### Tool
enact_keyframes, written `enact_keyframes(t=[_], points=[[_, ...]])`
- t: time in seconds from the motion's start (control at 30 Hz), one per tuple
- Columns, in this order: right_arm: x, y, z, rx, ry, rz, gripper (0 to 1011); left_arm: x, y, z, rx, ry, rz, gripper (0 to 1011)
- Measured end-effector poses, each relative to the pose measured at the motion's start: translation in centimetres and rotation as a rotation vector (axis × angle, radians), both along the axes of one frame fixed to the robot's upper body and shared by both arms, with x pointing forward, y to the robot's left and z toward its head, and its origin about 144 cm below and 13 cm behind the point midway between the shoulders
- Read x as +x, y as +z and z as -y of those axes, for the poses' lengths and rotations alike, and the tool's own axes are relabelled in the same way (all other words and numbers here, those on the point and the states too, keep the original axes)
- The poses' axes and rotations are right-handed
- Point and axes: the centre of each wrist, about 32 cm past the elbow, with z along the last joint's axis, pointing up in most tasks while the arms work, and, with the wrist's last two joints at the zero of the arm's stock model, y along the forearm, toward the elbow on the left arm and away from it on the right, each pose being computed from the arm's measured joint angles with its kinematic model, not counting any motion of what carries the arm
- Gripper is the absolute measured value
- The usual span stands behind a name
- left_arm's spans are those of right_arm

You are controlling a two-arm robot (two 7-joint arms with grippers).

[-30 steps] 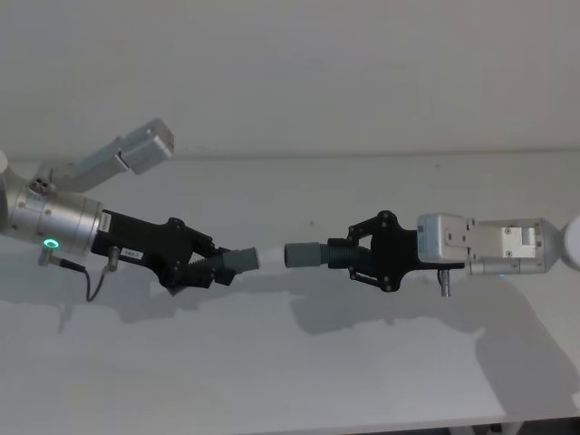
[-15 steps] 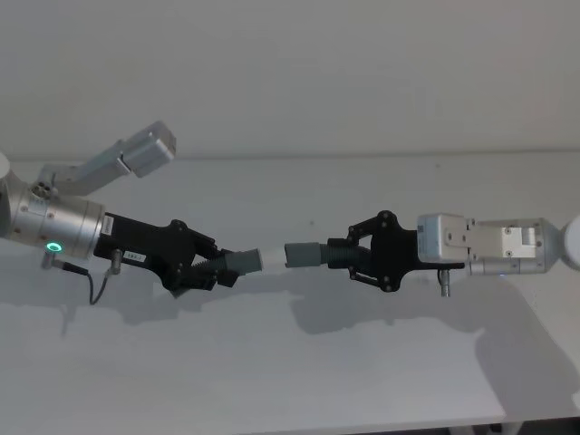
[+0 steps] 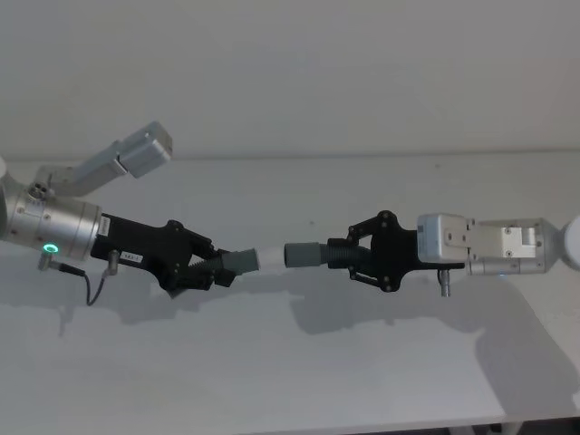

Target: Use both hands to pick up one end of the pipe from the table, align the ends, and insert them.

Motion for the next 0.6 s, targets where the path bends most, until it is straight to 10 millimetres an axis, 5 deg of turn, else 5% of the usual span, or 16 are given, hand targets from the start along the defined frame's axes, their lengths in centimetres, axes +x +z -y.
enact_keyframes(t=[0.6], points=[[0.0,0.0,0.0,0.0,0.0,0.0,229,0.42,-0.56,-0.25,-0.006,0.01,-0.004,331]])
